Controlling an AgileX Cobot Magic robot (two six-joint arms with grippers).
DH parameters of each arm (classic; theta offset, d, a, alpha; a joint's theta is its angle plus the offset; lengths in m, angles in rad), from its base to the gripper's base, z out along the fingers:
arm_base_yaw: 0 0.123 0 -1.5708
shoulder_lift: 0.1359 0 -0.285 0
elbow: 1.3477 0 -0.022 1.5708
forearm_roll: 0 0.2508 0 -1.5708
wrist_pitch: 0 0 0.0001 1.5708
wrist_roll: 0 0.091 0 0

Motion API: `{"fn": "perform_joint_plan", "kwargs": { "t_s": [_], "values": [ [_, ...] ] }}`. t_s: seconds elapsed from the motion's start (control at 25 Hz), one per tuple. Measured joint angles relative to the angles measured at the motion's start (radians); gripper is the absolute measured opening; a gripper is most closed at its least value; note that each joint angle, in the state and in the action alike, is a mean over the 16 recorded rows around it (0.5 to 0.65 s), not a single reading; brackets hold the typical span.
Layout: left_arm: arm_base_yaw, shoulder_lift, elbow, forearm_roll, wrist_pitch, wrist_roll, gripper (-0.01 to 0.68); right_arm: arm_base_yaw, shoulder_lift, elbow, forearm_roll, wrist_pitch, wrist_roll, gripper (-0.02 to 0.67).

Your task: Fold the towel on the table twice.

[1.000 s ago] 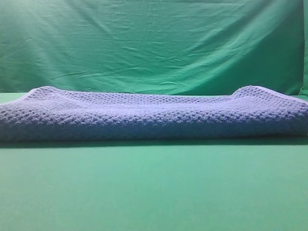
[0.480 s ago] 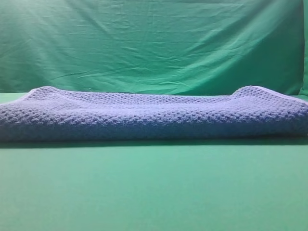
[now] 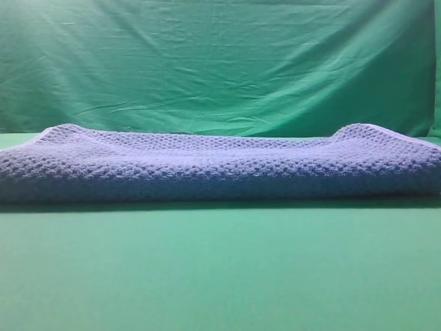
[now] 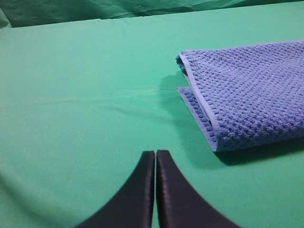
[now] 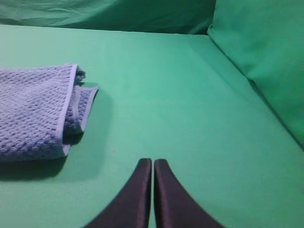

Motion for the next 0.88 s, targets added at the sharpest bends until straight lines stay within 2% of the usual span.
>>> {"fn": "perform_joint_plan", "kwargs": {
  "t_s": [0.2, 0.88],
  "values": [
    [0.002, 0.000, 0.000, -0.003, 0.000, 0.000, 0.000, -0.029, -0.003, 0.000, 0.000, 0.000, 0.000, 0.000],
    [0.002, 0.000, 0.000, -0.005, 0.000, 0.001, 0.000, -0.030, -0.003, 0.000, 0.000, 0.000, 0.000, 0.000]
  ]
}}
